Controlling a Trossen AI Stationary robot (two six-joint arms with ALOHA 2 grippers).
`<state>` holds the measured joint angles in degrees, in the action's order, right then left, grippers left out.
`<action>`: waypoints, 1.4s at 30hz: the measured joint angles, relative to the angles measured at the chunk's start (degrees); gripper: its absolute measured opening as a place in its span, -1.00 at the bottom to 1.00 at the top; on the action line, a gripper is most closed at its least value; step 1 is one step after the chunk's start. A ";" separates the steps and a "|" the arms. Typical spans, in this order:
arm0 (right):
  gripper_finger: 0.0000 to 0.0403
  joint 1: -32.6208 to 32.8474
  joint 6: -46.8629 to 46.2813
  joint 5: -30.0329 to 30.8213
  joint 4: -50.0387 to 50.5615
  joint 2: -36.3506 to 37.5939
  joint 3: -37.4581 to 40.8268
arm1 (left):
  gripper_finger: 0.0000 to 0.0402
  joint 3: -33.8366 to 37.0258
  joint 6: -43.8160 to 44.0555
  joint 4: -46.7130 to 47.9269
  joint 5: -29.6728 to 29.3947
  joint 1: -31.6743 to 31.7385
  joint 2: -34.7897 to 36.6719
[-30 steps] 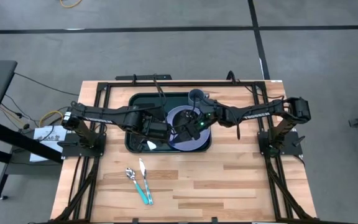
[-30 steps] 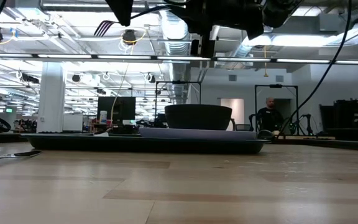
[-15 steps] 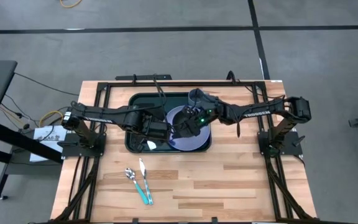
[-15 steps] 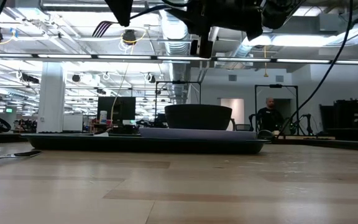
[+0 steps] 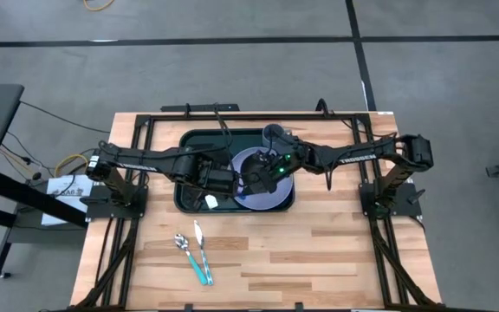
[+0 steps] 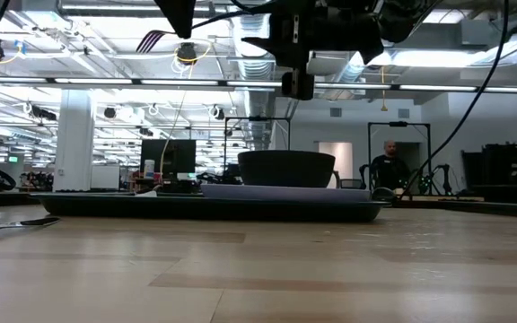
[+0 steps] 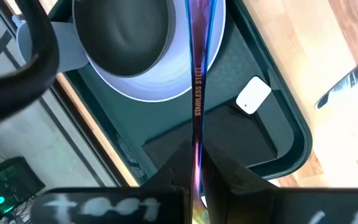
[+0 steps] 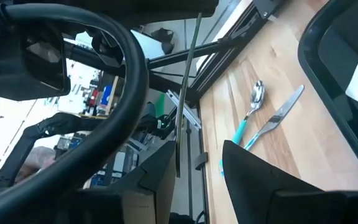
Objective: Set up tray
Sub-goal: Put the purple fork on the black table napkin
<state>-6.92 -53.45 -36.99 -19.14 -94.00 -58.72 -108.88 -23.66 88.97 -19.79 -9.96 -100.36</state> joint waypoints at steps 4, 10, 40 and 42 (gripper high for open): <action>-0.39 0.02 -0.04 -0.34 0.00 0.00 0.00 | -1.00 0.00 -0.33 -1.19 -0.02 0.00 0.00; -0.47 0.04 -0.04 -0.67 -0.22 0.00 0.00 | -1.00 0.00 -1.63 -3.13 -0.07 0.01 0.00; -1.00 0.02 -1.23 -0.11 -3.59 -0.03 0.08 | -0.82 0.00 1.73 -2.91 -7.09 1.02 0.00; -1.00 -0.33 -1.60 0.47 -3.82 -0.02 0.07 | -0.79 0.00 2.97 -2.70 -8.10 1.40 0.00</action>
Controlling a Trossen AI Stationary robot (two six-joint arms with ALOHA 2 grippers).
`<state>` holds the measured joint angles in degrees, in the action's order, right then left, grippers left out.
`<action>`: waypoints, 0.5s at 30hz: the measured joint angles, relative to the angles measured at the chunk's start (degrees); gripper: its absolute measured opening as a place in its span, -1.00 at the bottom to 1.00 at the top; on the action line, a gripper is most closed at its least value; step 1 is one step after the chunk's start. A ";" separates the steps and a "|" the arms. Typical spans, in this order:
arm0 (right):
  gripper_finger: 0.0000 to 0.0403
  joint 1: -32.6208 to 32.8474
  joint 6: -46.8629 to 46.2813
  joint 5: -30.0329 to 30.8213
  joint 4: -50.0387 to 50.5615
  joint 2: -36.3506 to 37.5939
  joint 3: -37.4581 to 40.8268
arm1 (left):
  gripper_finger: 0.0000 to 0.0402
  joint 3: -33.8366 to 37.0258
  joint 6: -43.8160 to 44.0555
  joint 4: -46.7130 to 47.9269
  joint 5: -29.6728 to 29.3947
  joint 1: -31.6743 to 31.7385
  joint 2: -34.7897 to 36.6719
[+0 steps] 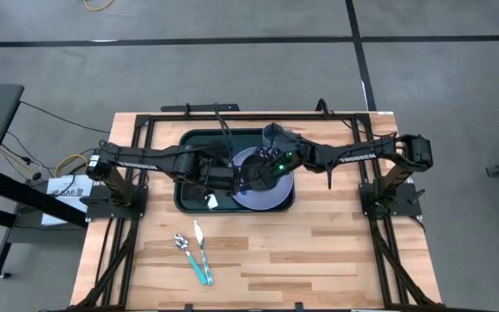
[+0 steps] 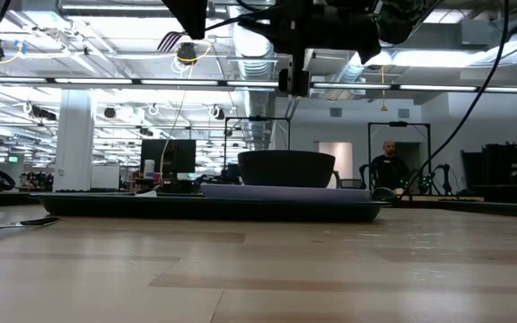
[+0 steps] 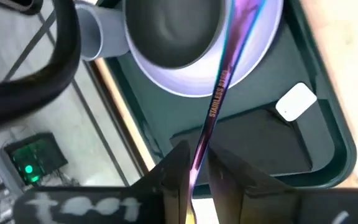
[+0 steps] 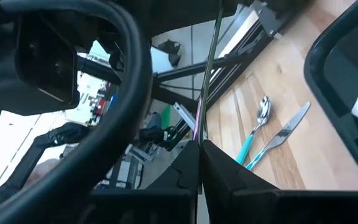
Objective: Set up tray
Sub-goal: Put the purple fork on the black table napkin
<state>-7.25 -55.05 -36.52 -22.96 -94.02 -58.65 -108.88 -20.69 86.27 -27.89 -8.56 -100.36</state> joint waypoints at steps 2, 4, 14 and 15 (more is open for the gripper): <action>-1.00 -0.13 -0.04 0.92 -0.02 0.00 0.00 | -0.77 -0.02 1.17 0.56 -0.01 0.58 0.00; -1.00 -0.12 -0.29 1.83 0.02 -0.04 0.00 | -0.76 -0.02 2.61 1.46 0.02 1.16 0.00; -1.00 0.05 -0.59 6.94 0.02 -0.04 0.00 | -0.75 -0.04 9.02 3.30 3.02 4.66 0.02; -1.00 0.09 -0.60 7.36 0.04 -0.04 0.00 | -0.75 -0.04 9.37 3.42 3.41 4.83 0.22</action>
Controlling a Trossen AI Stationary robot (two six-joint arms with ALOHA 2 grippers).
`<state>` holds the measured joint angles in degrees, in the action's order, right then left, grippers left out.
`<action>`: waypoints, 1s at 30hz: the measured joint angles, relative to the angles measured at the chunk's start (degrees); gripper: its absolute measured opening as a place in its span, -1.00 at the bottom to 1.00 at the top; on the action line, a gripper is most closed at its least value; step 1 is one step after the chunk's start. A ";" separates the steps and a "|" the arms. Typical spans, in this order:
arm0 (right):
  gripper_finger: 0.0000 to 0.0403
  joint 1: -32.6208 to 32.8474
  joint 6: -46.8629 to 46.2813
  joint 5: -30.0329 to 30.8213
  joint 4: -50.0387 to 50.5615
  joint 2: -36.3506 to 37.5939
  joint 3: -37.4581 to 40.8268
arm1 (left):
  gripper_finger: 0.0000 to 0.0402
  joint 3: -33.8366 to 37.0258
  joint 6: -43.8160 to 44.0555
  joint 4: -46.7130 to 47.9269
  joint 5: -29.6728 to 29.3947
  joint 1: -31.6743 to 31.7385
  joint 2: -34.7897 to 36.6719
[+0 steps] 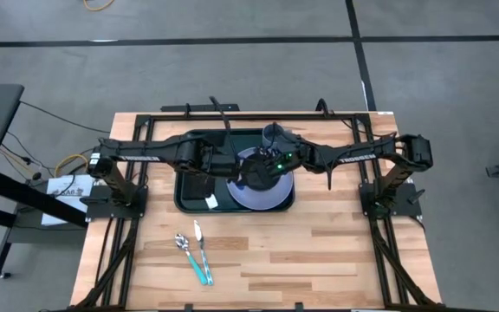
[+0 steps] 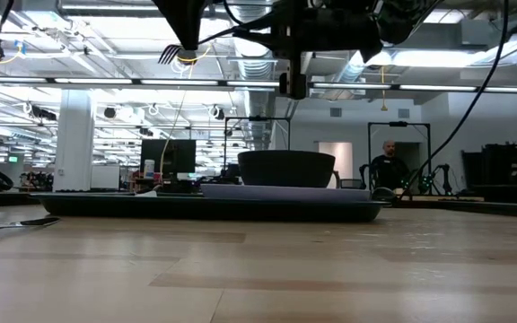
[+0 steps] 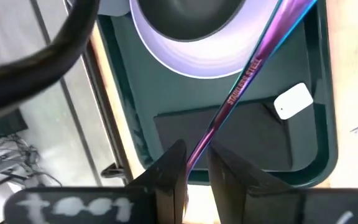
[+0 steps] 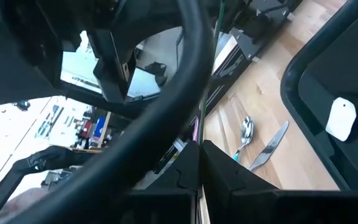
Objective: Set up tray
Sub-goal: Put the purple fork on the black table napkin
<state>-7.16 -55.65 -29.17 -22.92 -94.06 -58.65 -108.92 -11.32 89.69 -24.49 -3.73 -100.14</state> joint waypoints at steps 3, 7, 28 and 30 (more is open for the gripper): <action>-1.00 -0.02 0.04 1.05 -0.24 0.00 -0.09 | -0.75 0.00 0.98 0.12 -0.07 0.68 0.62; -1.00 -0.08 0.15 1.52 -0.72 0.00 -0.13 | -0.75 0.00 2.02 0.10 0.15 1.84 1.75; -1.00 2.36 -1.06 -1.24 -2.42 -14.54 -16.52 | -0.99 -0.02 -1.35 0.30 1.29 2.93 2.89; -1.00 2.29 -1.06 -0.46 -2.69 -15.31 -17.46 | -1.00 -0.04 -1.36 0.33 1.32 2.96 2.89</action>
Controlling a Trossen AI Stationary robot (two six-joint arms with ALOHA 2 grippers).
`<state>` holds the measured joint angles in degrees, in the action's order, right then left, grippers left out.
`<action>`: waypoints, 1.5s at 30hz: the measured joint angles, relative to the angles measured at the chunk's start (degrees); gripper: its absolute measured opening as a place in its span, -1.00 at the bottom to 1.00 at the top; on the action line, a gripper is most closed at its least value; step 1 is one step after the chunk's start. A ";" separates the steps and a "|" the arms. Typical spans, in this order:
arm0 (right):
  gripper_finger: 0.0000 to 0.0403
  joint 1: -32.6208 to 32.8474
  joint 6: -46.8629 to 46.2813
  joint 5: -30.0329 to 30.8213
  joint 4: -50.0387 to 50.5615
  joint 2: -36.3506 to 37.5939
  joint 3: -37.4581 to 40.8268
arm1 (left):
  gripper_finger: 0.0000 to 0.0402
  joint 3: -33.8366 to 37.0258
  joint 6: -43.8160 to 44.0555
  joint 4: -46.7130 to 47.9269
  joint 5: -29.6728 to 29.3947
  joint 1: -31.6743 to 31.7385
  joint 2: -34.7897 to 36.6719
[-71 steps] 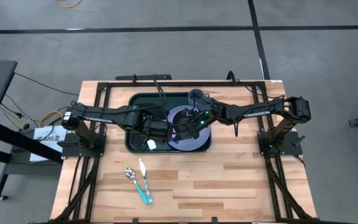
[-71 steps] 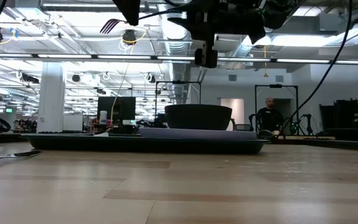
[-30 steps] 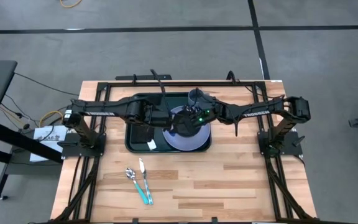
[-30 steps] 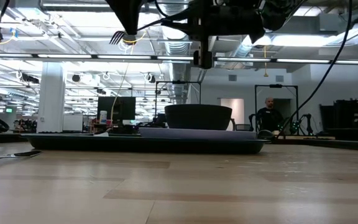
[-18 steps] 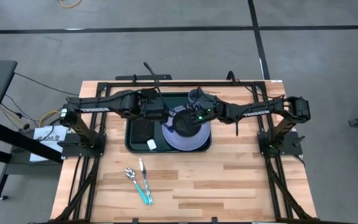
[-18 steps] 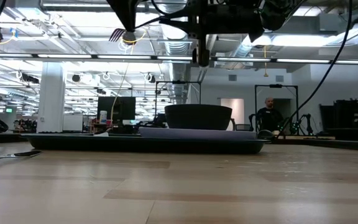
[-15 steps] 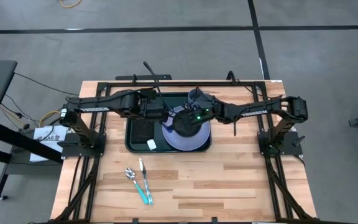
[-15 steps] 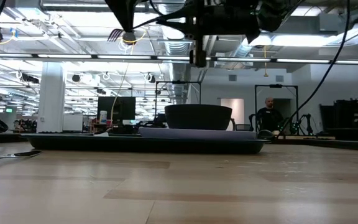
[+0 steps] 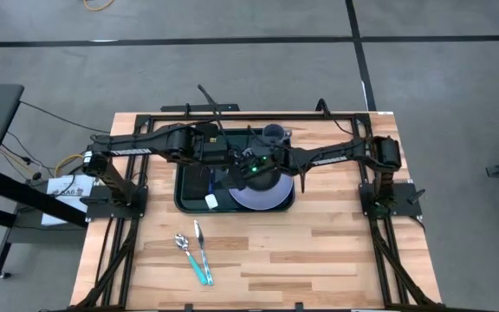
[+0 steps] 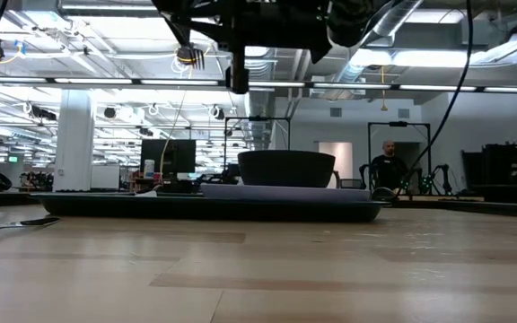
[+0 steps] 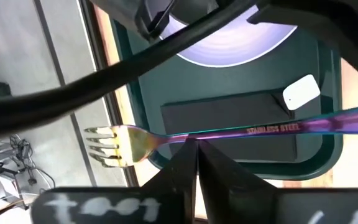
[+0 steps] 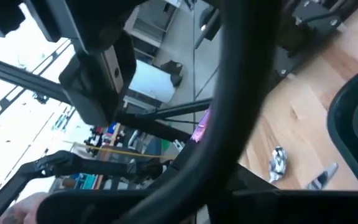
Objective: Set up tray
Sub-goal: Put the purple fork on the black table napkin
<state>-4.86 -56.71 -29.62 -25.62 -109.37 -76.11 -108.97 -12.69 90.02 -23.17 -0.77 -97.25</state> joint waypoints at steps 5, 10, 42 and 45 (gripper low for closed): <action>-1.00 0.00 0.39 2.09 0.73 -0.01 -0.12 | -1.00 0.00 -0.06 -0.03 0.85 0.00 0.17; -1.00 -0.61 0.70 2.16 1.48 0.01 -0.14 | -1.00 0.06 -0.07 -0.19 1.46 0.11 0.54; -1.00 -1.51 -1.17 4.23 3.33 -5.69 -6.54 | -1.00 1.68 3.41 -0.08 -3.28 10.05 15.59; -1.00 -0.87 -1.69 4.77 6.31 -8.81 -11.21 | -1.00 1.68 4.29 -0.05 -4.38 10.94 17.71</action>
<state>-5.74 -58.39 -24.85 -19.31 -118.18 -87.32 -107.28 -8.40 89.97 -27.55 10.17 -79.54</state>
